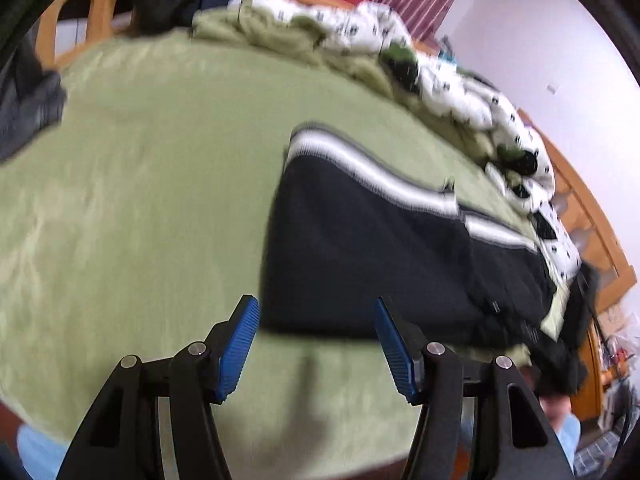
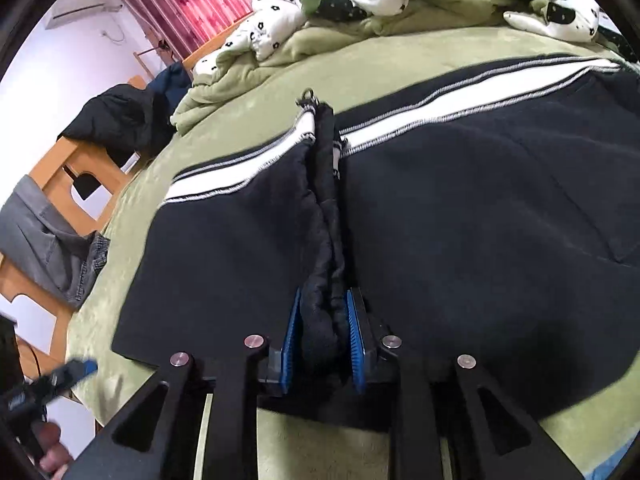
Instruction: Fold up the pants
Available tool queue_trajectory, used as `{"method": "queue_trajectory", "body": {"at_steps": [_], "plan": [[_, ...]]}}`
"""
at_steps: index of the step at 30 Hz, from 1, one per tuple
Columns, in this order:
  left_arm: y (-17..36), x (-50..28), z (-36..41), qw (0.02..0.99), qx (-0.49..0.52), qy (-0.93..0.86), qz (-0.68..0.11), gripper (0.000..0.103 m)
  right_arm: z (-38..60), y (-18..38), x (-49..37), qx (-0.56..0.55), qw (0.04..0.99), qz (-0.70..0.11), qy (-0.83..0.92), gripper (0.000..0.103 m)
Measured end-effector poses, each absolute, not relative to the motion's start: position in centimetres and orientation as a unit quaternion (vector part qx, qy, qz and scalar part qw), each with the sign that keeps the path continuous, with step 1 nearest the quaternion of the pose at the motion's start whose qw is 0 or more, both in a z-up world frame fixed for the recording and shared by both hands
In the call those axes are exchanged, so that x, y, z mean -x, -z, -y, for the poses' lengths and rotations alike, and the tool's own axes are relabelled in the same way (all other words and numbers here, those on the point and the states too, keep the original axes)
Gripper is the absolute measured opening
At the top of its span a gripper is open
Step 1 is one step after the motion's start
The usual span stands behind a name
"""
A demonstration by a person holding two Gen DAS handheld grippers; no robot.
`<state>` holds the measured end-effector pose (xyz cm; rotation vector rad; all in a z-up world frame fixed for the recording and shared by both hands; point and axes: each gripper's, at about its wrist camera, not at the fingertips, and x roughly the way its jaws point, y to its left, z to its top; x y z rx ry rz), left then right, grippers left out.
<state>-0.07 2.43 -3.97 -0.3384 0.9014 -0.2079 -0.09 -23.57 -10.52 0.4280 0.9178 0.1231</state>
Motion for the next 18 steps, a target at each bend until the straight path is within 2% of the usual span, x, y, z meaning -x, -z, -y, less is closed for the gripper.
{"method": "queue_trajectory", "body": {"at_steps": [4, 6, 8, 12, 16, 18], "plan": [[5.7, -3.6, -0.5, 0.889, 0.109, 0.066, -0.441, 0.060, 23.4, 8.3, 2.4, -0.167, 0.906, -0.387, -0.041, 0.023], [8.6, -4.6, 0.2, 0.871, 0.099, 0.064, -0.477, 0.060, 22.6, 8.8, 2.0, -0.143, 0.903, -0.401, -0.055, 0.023], [10.4, -4.0, 0.5, 0.872, 0.095, 0.059, -0.477, 0.063, 22.5, 10.6, 1.5, -0.121, 0.893, -0.429, -0.056, 0.030], [10.1, -2.9, -0.5, 0.872, 0.117, 0.078, -0.469, 0.063, 23.5, 11.5, 2.6, -0.143, 0.892, -0.422, -0.067, 0.032], [9.2, -3.4, -1.7, 0.855, 0.123, 0.102, -0.494, 0.062, 24.4, 10.3, 3.9, -0.143, 0.888, -0.431, -0.068, 0.041], [8.5, -3.3, -2.4, 0.858, 0.114, 0.102, -0.490, 0.062, 25.2, 9.2, 4.8, -0.148, 0.891, -0.424, -0.058, 0.041]]}}
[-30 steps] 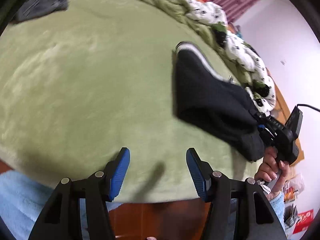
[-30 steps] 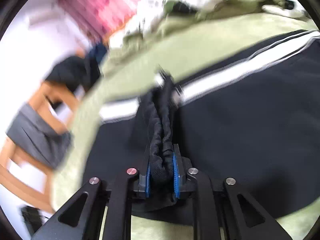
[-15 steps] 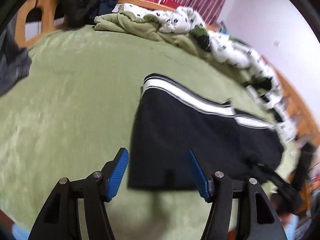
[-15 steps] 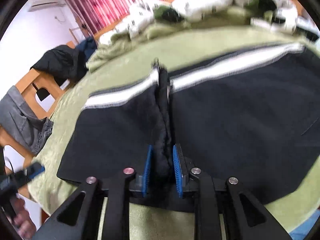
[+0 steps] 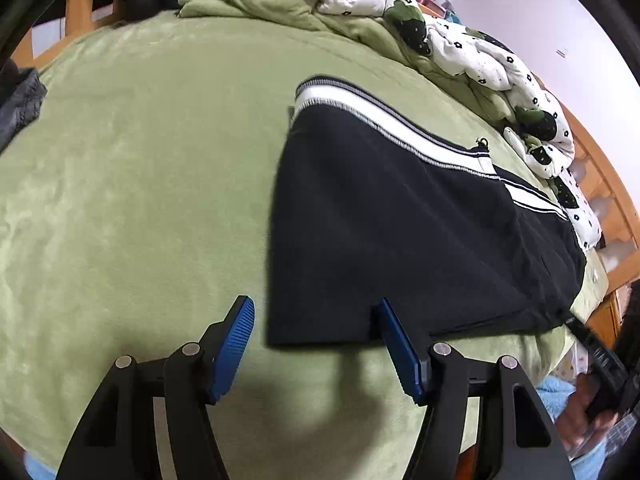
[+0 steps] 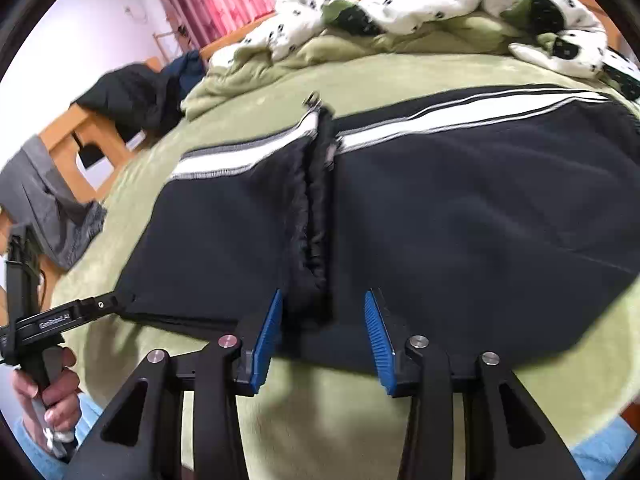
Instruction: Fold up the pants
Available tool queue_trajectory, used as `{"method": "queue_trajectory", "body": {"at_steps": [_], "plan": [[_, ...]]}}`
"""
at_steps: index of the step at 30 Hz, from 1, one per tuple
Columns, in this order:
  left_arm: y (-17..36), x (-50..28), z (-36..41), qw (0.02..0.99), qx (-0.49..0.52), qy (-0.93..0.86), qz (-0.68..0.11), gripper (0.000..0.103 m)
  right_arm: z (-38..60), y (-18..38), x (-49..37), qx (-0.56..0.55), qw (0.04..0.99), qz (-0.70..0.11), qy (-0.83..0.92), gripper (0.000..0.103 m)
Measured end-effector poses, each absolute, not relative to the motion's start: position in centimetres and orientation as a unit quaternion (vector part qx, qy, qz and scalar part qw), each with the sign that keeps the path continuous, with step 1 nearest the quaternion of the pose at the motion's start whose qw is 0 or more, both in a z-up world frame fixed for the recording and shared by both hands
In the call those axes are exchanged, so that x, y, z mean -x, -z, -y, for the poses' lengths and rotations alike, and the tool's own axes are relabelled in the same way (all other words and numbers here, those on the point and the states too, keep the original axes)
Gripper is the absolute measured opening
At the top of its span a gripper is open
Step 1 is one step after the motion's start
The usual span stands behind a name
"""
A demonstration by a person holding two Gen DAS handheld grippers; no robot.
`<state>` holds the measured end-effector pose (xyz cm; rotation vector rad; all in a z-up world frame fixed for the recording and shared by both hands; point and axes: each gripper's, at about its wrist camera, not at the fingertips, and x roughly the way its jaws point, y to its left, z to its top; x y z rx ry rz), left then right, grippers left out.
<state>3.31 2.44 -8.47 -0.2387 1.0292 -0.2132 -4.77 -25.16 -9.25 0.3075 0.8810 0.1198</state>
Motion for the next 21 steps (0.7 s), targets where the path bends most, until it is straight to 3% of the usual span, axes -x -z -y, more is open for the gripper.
{"method": "queue_trajectory", "body": {"at_steps": [4, 7, 14, 21], "plan": [[8.3, -3.2, -2.9, 0.859, 0.119, 0.086, -0.491, 0.060, 29.2, 6.5, 7.0, -0.115, 0.914, -0.389, 0.024, 0.044], [8.6, -3.9, -3.8, 0.853, 0.152, 0.083, -0.492, 0.060, 33.9, 5.4, 8.4, -0.110, 0.918, -0.369, 0.098, 0.057], [8.7, -6.7, -3.1, 0.847, 0.186, 0.104, -0.487, 0.062, 48.1, 8.6, 9.6, -0.319, 0.863, -0.357, 0.158, 0.058], [9.8, -10.5, -2.6, 0.841, 0.169, 0.106, -0.503, 0.061, 53.4, 11.3, 5.9, -0.360, 0.841, -0.363, 0.178, 0.058]]}}
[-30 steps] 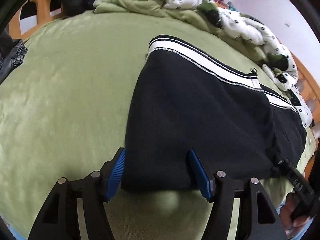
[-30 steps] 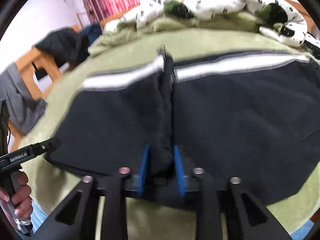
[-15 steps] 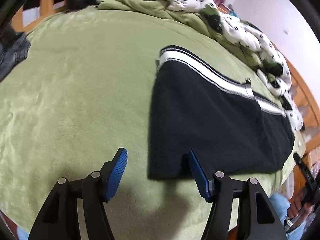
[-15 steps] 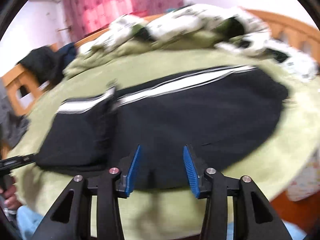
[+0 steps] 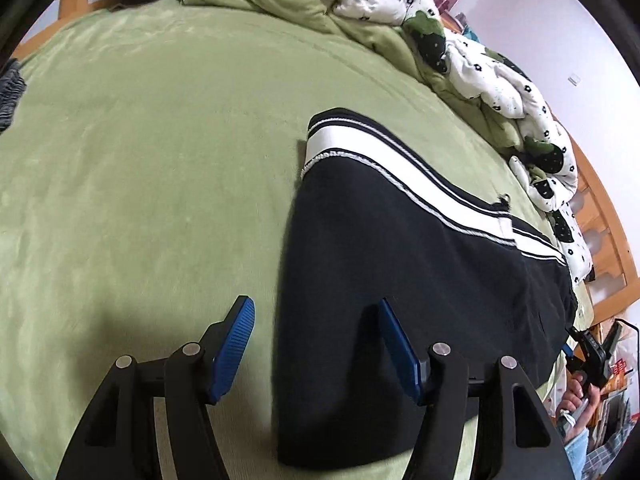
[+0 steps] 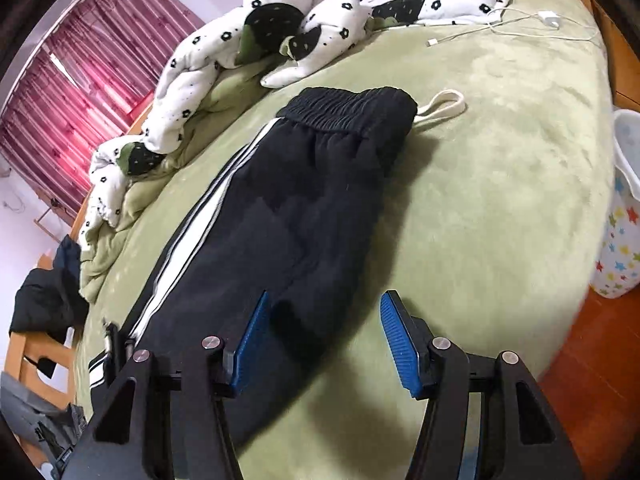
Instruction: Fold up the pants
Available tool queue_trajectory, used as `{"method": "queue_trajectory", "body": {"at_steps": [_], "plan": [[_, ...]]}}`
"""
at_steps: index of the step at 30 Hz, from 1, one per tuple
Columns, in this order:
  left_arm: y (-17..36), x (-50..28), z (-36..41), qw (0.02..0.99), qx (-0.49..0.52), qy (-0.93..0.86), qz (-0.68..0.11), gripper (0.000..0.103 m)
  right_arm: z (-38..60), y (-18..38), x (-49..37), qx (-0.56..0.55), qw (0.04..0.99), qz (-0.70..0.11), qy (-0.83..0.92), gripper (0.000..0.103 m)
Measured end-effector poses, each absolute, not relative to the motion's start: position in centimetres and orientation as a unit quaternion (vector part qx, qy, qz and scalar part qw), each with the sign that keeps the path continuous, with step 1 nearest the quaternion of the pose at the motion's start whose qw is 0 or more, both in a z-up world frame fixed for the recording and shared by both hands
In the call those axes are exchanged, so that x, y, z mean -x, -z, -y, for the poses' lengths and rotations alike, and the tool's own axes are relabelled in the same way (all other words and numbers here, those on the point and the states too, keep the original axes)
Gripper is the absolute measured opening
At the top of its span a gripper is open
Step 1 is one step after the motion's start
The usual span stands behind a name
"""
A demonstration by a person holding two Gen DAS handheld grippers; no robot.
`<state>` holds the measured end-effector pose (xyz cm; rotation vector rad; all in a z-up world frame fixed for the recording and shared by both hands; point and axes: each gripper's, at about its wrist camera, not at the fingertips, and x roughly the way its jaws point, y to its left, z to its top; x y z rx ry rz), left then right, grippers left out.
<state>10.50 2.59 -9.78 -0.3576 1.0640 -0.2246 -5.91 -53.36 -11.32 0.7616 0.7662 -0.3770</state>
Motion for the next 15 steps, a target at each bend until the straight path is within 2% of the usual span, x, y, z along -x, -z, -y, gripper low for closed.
{"method": "queue_trajectory", "body": {"at_steps": [4, 8, 11, 14, 15], "plan": [[10.9, -12.7, -2.1, 0.835, 0.159, 0.118, -0.513, 0.061, 55.3, 12.4, 2.8, -0.348, 0.838, -0.378, 0.183, 0.057], [11.2, -14.4, -1.2, 0.844, 0.126, 0.131, -0.505, 0.061, 56.5, 12.8, -0.3, -0.325, 0.845, -0.387, 0.175, 0.046], [11.5, -16.0, -0.3, 0.844, 0.124, 0.133, -0.504, 0.061, 57.2, 13.2, -1.9, -0.316, 0.851, -0.384, 0.168, 0.045], [11.5, -17.0, 0.6, 0.838, 0.120, 0.143, -0.513, 0.053, 57.3, 13.3, -2.7, -0.314, 0.855, -0.377, 0.171, 0.044], [11.4, -17.1, 0.8, 0.837, 0.119, 0.143, -0.515, 0.045, 57.2, 13.3, -2.7, -0.312, 0.856, -0.374, 0.173, 0.040]]}}
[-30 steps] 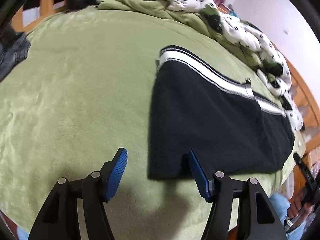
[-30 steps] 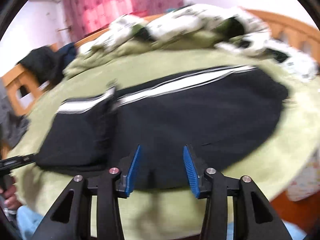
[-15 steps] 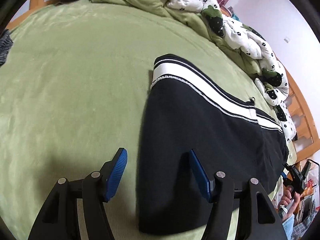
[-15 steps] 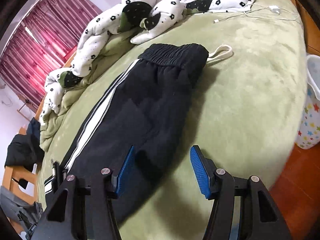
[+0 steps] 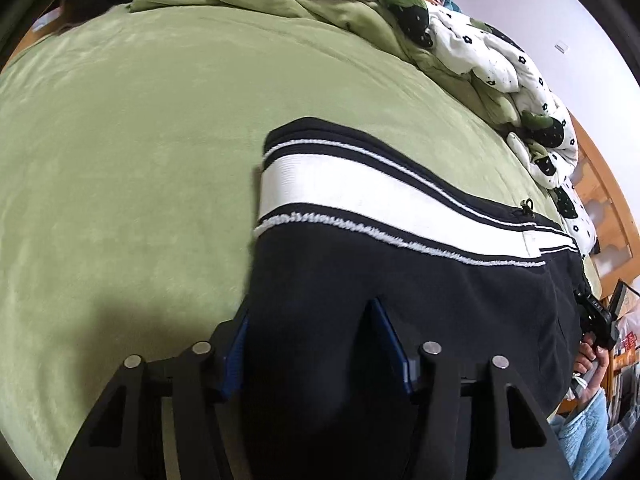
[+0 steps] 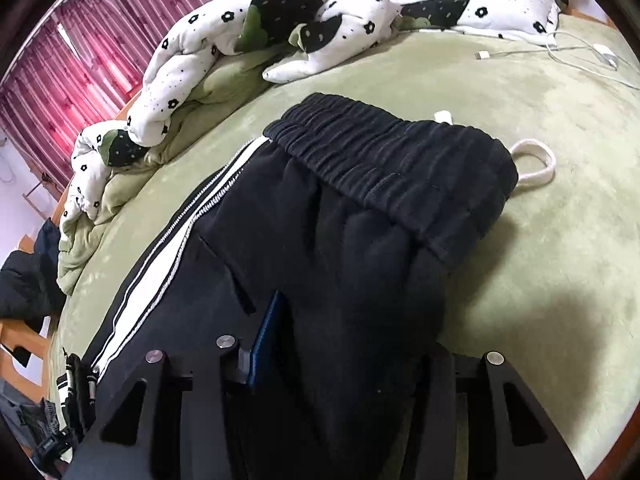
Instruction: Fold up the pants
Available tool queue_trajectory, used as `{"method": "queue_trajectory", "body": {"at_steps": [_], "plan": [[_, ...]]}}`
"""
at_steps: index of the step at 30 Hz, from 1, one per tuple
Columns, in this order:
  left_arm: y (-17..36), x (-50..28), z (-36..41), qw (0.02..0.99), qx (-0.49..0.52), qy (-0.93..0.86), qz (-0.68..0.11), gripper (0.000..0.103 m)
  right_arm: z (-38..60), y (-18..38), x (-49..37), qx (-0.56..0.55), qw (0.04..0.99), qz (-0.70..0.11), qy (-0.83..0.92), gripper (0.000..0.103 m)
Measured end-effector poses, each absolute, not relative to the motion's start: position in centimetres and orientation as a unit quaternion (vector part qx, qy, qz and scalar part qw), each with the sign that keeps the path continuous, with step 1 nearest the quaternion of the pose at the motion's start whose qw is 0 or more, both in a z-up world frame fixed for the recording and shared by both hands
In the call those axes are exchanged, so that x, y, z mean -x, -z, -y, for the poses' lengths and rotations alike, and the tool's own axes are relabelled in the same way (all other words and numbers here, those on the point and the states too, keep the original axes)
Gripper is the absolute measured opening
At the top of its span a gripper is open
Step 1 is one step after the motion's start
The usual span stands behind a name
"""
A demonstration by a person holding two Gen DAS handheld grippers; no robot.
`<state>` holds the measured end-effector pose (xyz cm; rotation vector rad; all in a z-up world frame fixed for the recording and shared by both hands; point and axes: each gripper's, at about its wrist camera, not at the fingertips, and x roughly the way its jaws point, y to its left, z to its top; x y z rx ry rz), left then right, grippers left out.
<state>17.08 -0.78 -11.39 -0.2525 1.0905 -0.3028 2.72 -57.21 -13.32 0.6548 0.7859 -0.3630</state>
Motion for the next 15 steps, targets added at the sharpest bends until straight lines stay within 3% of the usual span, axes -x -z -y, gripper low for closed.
{"method": "queue_trajectory", "body": {"at_steps": [3, 5, 15], "plan": [[10.8, -16.6, 0.9, 0.839, 0.117, 0.147, -0.511, 0.019, 56.6, 12.8, -2.4, -0.299, 0.860, -0.368, 0.188, 0.018], [9.7, -16.4, 1.0, 0.842, 0.116, 0.141, -0.508, 0.013, 55.5, 11.4, -2.1, -0.283, 0.869, -0.353, 0.200, 0.013], [1.5, -17.5, -2.7, 0.839, 0.201, 0.178, -0.473, 0.010, 46.7, -2.1, -5.7, -0.199, 0.921, -0.282, 0.182, 0.011]]}}
